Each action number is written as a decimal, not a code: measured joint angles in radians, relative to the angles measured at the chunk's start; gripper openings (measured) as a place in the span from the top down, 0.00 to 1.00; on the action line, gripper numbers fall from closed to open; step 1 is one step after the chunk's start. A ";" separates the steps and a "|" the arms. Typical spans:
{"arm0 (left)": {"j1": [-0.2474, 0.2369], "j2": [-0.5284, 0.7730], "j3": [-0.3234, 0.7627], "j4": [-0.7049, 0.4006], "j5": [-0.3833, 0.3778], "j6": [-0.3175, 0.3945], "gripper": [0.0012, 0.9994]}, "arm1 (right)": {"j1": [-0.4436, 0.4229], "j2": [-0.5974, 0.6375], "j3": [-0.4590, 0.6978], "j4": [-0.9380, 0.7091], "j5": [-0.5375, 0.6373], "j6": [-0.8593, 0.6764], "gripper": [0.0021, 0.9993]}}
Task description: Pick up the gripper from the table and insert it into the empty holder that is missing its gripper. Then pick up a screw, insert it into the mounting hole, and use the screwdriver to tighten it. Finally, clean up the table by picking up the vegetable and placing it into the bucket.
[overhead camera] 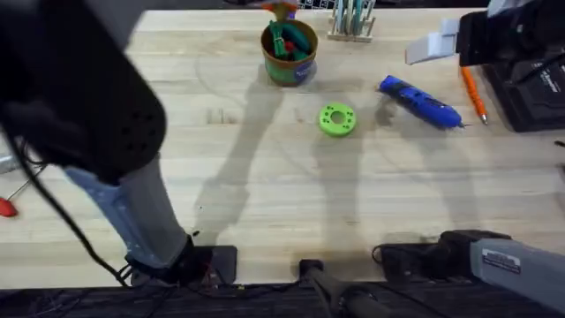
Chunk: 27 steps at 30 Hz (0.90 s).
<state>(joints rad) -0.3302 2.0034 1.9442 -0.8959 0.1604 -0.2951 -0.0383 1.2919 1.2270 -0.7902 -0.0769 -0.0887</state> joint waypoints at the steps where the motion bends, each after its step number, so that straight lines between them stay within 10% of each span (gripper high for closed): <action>1: -0.013 0.015 0.000 0.005 0.001 0.000 0.97 | 0.000 0.000 0.000 0.000 0.000 0.000 0.01; 12: -0.053 0.142 0.000 0.011 0.029 0.000 0.97 | 0.000 0.000 0.000 0.000 0.000 0.000 0.01; 18: -0.053 0.108 0.000 0.013 0.031 0.001 0.06 | 0.000 0.000 0.000 0.000 0.000 0.000 0.01; 27: -0.053 -0.066 0.000 -0.109 0.027 0.060 0.01 | 0.000 0.000 0.000 -0.008 0.000 0.000 0.01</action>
<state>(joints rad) -0.3828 1.9378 1.9442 -1.0045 0.1878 -0.2352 -0.0383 1.2916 1.2270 -0.7985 -0.0769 -0.0883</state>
